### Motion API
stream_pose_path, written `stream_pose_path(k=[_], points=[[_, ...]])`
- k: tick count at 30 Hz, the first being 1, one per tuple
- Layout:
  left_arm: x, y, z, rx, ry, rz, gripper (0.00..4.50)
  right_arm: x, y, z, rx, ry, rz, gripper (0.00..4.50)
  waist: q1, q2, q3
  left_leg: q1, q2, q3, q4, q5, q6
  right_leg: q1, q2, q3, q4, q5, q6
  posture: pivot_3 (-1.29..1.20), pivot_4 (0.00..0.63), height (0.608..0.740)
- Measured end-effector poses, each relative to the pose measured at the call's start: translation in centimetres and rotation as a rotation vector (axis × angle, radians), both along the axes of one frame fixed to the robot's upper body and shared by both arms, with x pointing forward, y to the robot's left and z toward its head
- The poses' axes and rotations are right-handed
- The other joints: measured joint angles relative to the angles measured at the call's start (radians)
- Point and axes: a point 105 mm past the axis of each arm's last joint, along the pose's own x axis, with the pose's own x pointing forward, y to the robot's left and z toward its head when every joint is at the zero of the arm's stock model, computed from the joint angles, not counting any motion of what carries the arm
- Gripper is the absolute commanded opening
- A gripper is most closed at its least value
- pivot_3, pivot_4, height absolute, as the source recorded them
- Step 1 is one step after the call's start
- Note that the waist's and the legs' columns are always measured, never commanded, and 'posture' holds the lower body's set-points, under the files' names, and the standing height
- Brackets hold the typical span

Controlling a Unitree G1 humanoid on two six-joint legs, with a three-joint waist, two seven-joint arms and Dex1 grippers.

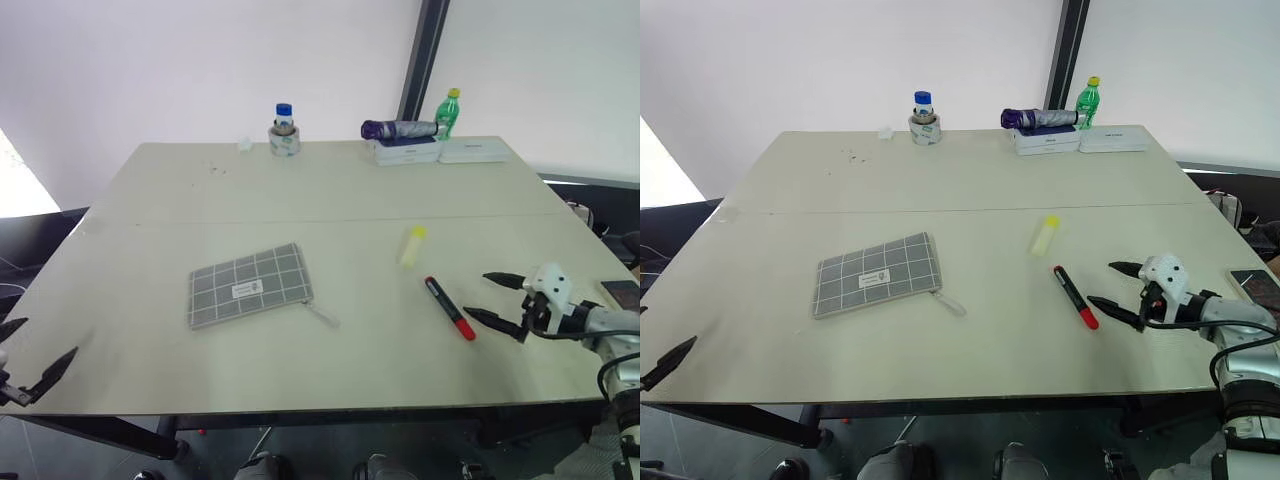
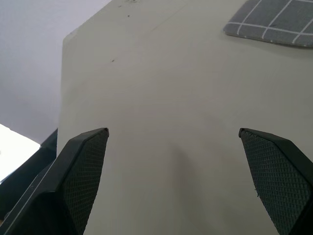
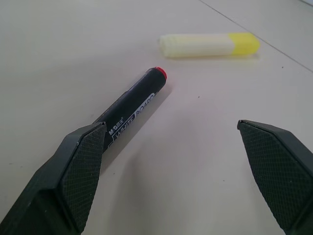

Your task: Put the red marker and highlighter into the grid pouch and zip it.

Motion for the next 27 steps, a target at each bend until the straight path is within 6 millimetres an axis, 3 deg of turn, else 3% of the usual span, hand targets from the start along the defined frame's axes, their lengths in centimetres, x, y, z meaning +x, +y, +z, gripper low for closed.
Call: stream_pose_path(k=[9, 13, 20, 27], points=[[0.7, -1.1, -0.2, 0.186, -0.029, -0.074, 4.5, 0.2, -0.2, -0.1, -0.011, 0.005, 0.0, 4.46, -0.001, 0.0, 0.0, 0.0, 0.0, 0.0, 0.0, 0.0, 0.0, 0.0, 0.0, 0.0, 0.0, 0.0, 0.0, 0.0, 0.15, 0.74], [1.1, -1.4, 0.2, 0.193, -0.056, -0.091, 4.5, 0.3, -0.1, -0.2, -0.009, 0.002, 0.003, 4.46, -0.001, 0.0, 0.0, 0.0, 0.0, 0.0, 0.0, 0.0, 0.0, 0.0, 0.0, 0.0, 0.0, 0.0, 0.0, 0.0, 0.15, 0.74], [0.5, -2.4, -0.8, 0.162, -0.01, -0.141, 4.5, 0.7, 0.1, 0.0, -0.012, -0.001, 0.015, 4.46, -0.003, 0.0, 0.0, 0.0, 0.0, 0.001, 0.0, 0.0, 0.0, -0.001, 0.0, 0.0, 0.0, 0.0, 0.0, 0.0, 0.15, 0.74], [0.0, -2.4, -1.2, 0.138, -0.012, -0.121, 4.5, 0.3, -1.1, -0.6, -0.026, 0.022, -0.019, 4.46, 0.001, 0.0, 0.0, 0.0, 0.0, 0.001, 0.0, 0.0, 0.0, -0.001, -0.001, 0.0, 0.0, 0.0, -0.001, 0.0, 0.15, 0.74]])
